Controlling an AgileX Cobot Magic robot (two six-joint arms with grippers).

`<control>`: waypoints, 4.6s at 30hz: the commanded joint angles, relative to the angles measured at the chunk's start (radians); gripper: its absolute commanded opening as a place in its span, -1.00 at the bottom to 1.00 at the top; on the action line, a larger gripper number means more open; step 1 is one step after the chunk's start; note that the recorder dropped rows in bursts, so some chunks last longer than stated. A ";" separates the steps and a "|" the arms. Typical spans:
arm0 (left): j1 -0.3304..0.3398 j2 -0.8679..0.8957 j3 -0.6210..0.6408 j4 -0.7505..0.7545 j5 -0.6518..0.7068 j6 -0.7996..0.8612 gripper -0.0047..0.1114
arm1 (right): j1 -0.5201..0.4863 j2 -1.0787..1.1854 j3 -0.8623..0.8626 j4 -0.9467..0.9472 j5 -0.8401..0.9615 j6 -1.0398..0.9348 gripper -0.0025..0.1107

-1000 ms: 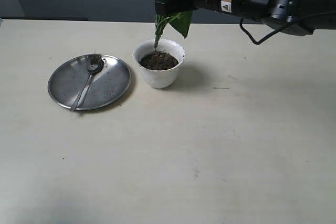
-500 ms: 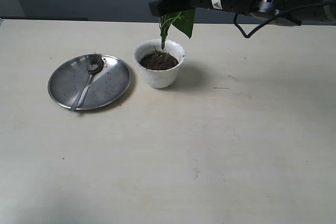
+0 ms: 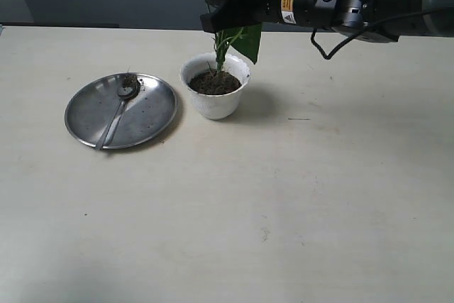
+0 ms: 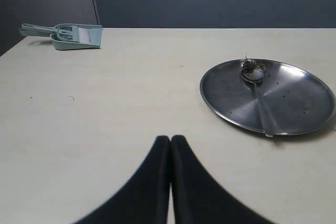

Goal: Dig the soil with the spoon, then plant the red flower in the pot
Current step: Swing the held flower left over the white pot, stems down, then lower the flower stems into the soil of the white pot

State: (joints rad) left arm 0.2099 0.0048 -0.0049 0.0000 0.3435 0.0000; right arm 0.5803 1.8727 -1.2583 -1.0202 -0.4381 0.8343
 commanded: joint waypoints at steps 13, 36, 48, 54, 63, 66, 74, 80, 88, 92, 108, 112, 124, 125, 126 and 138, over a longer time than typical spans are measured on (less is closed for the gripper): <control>-0.005 -0.005 0.005 -0.006 -0.009 0.000 -0.91 | 0.001 0.022 -0.029 -0.001 -0.016 0.004 -0.97; -0.005 -0.005 0.005 -0.006 -0.009 0.000 -0.91 | 0.001 0.055 -0.044 0.096 -0.076 -0.149 -0.97; -0.005 -0.005 0.005 -0.006 -0.009 0.000 -0.91 | 0.001 0.046 -0.004 0.163 -0.089 -0.196 -0.97; -0.005 -0.005 0.005 -0.006 -0.009 0.000 -0.91 | 0.001 0.034 0.032 0.242 -0.103 -0.290 -0.97; -0.005 -0.005 0.005 -0.006 -0.009 0.000 -0.91 | 0.001 0.018 0.036 0.233 -0.064 -0.290 -0.97; -0.005 -0.005 0.005 -0.006 -0.009 0.000 -0.91 | 0.001 0.025 0.036 0.233 -0.062 -0.290 -0.97; -0.005 -0.005 0.005 -0.006 -0.009 0.000 -0.91 | 0.001 0.048 0.036 0.233 -0.066 -0.285 -0.97; -0.005 -0.005 0.005 -0.006 -0.009 0.000 -0.91 | 0.001 0.074 0.036 0.237 -0.091 -0.283 -0.97; -0.005 -0.005 0.005 -0.006 -0.009 0.000 -0.91 | 0.001 0.109 0.036 0.235 -0.093 -0.255 -0.97; -0.005 -0.005 0.005 -0.006 -0.009 0.000 -0.91 | 0.001 0.111 0.036 0.227 -0.089 -0.244 -0.97; -0.005 -0.005 0.005 -0.006 -0.009 0.000 -0.91 | 0.001 0.160 0.041 0.242 -0.191 -0.223 -0.97; -0.005 -0.005 0.005 -0.006 -0.009 0.000 -0.91 | 0.001 0.160 0.091 0.316 -0.233 -0.304 -0.97; -0.005 -0.005 0.005 -0.006 -0.009 0.000 -0.91 | 0.001 0.173 0.158 0.375 -0.271 -0.369 -0.97; -0.005 -0.005 0.005 -0.006 -0.009 0.000 -0.91 | 0.001 0.178 0.158 0.375 -0.277 -0.369 -0.97; -0.005 -0.005 0.005 -0.006 -0.009 0.000 -0.91 | 0.001 0.183 0.158 0.375 -0.281 -0.369 -0.97; -0.005 -0.005 0.005 0.000 -0.009 0.005 -0.91 | 0.001 0.209 0.158 0.375 -0.248 -0.369 -0.97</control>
State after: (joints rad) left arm 0.2099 0.0048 -0.0049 0.0000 0.3435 0.0000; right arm 0.5827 2.0539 -1.1149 -0.6256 -0.7808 0.4561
